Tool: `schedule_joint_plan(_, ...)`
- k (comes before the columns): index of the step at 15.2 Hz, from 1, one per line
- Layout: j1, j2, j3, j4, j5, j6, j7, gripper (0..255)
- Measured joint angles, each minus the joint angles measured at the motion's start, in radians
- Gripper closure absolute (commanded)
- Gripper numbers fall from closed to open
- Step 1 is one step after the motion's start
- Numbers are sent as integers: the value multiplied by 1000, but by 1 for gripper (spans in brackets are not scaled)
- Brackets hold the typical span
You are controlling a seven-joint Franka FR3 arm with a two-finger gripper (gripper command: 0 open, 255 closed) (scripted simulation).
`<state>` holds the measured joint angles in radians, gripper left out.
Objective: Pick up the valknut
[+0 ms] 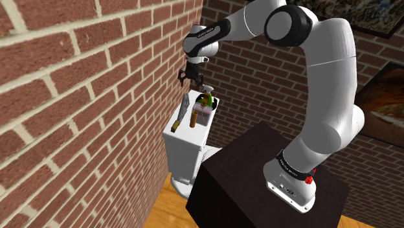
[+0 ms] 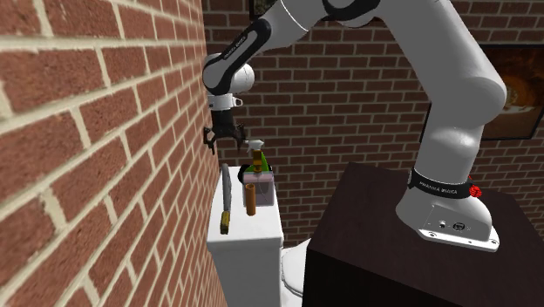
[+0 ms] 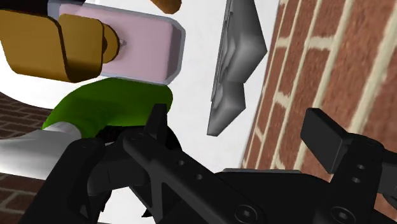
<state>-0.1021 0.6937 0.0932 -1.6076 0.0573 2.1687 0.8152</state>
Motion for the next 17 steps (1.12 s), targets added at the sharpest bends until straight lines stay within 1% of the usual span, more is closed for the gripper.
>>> schedule_joint_plan(1, 0, 40, -5, 45, 4, -6, 15, 0)
schedule_joint_plan(4, -2, 84, -13, 84, 6, -10, 26, 0)
schedule_joint_plan(5, -3, 93, -14, 82, 7, 6, 26, 0)
schedule_joint_plan(9, -2, 125, -19, 102, 6, 17, 27, 0)
schedule_joint_plan(10, -3, 130, -19, 100, 7, 28, 24, 255)
schedule_joint_plan(17, 2, 143, -14, 103, 8, 40, 23, 255)
